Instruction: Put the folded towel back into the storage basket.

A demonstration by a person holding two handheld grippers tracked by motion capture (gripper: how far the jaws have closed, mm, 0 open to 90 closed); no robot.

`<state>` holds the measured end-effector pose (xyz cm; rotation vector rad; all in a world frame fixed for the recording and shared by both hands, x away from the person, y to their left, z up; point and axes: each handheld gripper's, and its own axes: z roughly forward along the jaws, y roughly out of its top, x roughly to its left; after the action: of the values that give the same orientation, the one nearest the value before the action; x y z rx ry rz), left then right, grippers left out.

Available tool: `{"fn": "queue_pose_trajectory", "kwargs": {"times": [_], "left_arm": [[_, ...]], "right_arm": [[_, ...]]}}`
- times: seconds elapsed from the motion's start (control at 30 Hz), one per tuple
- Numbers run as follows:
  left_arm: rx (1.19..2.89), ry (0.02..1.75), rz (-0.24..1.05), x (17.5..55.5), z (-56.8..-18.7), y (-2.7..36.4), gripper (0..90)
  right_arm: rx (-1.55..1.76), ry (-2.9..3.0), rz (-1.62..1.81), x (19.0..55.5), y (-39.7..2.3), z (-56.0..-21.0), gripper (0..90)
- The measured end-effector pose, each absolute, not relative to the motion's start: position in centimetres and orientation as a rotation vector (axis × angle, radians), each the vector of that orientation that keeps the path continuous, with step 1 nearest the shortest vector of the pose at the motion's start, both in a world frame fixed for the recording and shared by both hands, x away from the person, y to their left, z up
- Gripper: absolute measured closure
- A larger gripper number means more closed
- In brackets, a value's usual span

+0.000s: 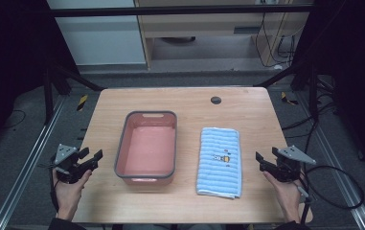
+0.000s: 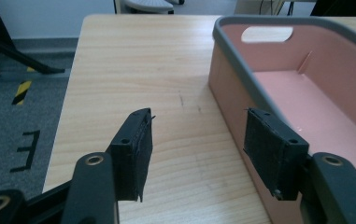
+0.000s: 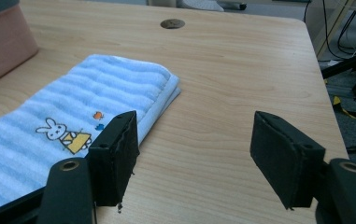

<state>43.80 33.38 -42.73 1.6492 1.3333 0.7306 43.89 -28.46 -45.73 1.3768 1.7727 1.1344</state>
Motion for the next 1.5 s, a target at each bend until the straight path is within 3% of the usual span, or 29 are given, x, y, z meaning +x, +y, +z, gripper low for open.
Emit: {"fn": "queue_pose_trajectory", "kwargs": {"times": [0.77, 1.5], "left_arm": [[1.638, 1.201, 0.678, 43.7, -38.7, 29.2, 36.9], [1.703, 1.053, 0.646, 43.7, -37.4, 21.1, 37.0]], "right_arm": [[1.338, 1.756, 1.228, 44.2, -28.8, -41.8, 32.4], [1.276, 1.784, 1.256, 46.5, -26.4, -38.4, 30.0]]}}
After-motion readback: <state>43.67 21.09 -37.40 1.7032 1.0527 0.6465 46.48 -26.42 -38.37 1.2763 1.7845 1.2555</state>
